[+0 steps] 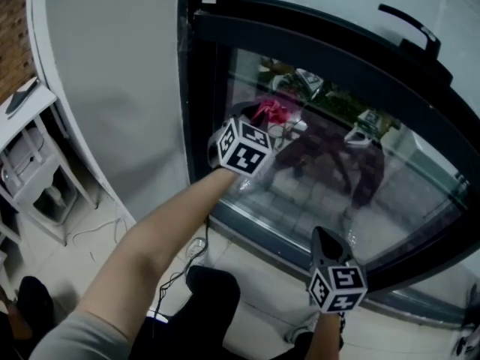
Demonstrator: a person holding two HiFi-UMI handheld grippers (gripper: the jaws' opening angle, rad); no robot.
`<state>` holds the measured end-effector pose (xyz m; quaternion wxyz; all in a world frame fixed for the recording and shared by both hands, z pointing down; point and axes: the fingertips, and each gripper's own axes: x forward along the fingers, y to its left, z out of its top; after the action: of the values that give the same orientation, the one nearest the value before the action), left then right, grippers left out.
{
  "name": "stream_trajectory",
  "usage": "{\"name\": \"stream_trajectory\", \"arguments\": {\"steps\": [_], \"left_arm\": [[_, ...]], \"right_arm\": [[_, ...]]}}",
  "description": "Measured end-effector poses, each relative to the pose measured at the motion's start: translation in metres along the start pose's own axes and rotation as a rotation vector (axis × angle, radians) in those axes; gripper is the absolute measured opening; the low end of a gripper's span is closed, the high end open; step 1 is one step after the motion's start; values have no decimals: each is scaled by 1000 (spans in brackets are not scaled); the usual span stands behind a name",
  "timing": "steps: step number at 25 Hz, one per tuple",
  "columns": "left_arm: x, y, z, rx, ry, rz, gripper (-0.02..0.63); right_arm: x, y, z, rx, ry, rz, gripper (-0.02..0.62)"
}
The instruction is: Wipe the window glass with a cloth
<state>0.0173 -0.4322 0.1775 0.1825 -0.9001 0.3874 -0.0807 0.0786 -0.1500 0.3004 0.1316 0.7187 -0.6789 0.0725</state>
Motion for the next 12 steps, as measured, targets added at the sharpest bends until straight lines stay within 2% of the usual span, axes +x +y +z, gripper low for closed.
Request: {"name": "stream_trajectory", "arguments": {"steps": [5, 7, 12], "left_arm": [[0, -5, -14, -238, -23, 5, 43], [-2, -13, -19, -282, -29, 1, 43], [-3, -41, -24, -322, -40, -25, 41]], "right_arm": [[-15, -14, -1, 24, 3, -28, 0], [-21, -18, -6, 43, 5, -32, 0], [-35, -27, -19, 62, 17, -54, 0]]}}
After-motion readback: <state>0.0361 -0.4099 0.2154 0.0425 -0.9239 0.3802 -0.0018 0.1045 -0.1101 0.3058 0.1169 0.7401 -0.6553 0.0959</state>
